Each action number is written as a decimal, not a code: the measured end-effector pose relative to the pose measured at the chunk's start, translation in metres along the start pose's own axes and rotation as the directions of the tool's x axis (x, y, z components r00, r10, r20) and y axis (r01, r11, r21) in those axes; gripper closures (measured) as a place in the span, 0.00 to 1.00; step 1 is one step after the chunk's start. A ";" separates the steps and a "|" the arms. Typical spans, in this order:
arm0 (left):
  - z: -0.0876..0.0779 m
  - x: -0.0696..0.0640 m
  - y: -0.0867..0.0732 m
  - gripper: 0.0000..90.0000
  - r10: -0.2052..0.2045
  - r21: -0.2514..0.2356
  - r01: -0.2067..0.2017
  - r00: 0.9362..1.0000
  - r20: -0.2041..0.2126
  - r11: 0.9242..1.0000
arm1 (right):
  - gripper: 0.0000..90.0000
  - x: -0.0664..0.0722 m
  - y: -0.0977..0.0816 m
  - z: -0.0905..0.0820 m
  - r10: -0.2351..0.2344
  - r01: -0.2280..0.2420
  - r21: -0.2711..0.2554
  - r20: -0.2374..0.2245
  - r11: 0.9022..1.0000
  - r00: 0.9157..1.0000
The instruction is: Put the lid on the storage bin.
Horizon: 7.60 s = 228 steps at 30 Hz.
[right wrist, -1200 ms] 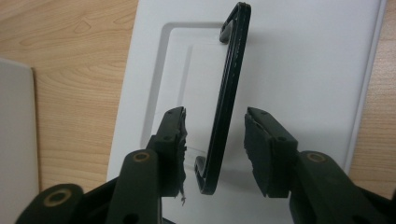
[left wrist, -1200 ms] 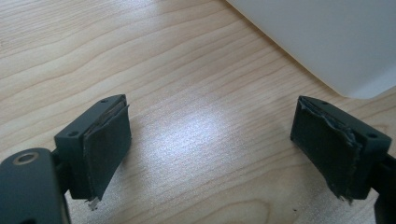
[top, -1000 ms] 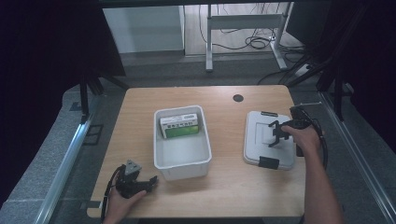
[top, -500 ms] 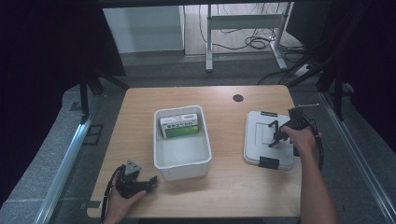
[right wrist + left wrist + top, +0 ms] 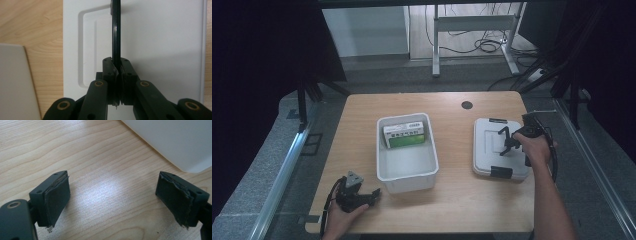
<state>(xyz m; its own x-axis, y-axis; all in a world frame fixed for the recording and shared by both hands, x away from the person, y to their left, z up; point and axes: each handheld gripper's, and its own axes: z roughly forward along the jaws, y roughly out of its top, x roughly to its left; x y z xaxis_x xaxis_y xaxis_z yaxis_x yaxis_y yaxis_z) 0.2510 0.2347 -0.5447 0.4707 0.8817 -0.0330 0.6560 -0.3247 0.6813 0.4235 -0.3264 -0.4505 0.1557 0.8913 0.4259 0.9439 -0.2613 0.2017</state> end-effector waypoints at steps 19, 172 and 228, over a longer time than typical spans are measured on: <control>0.000 0.000 0.000 0.13 0.000 -0.001 0.000 1.000 0.000 1.000 | 0.94 0.007 -0.010 -0.035 -0.032 0.028 -0.045 -0.094 0.999 0.995; 0.000 -0.001 0.001 0.14 0.004 0.001 -0.004 1.000 -0.002 1.000 | 0.94 0.195 -0.061 -0.050 -0.300 0.322 0.010 -0.330 0.947 0.895; 0.001 -0.002 0.002 0.14 0.013 0.000 -0.013 1.000 0.010 1.000 | 0.94 0.266 -0.087 -0.029 -0.240 0.262 0.031 -0.306 0.965 0.921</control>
<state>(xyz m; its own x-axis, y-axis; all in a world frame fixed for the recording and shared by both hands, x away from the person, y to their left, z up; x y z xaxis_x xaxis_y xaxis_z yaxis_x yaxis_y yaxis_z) 0.2517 0.2315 -0.5446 0.4851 0.8739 -0.0316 0.6499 -0.3361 0.6817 0.3739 -0.0772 -0.3289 -0.1727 0.7702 0.6140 0.9603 -0.0070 0.2789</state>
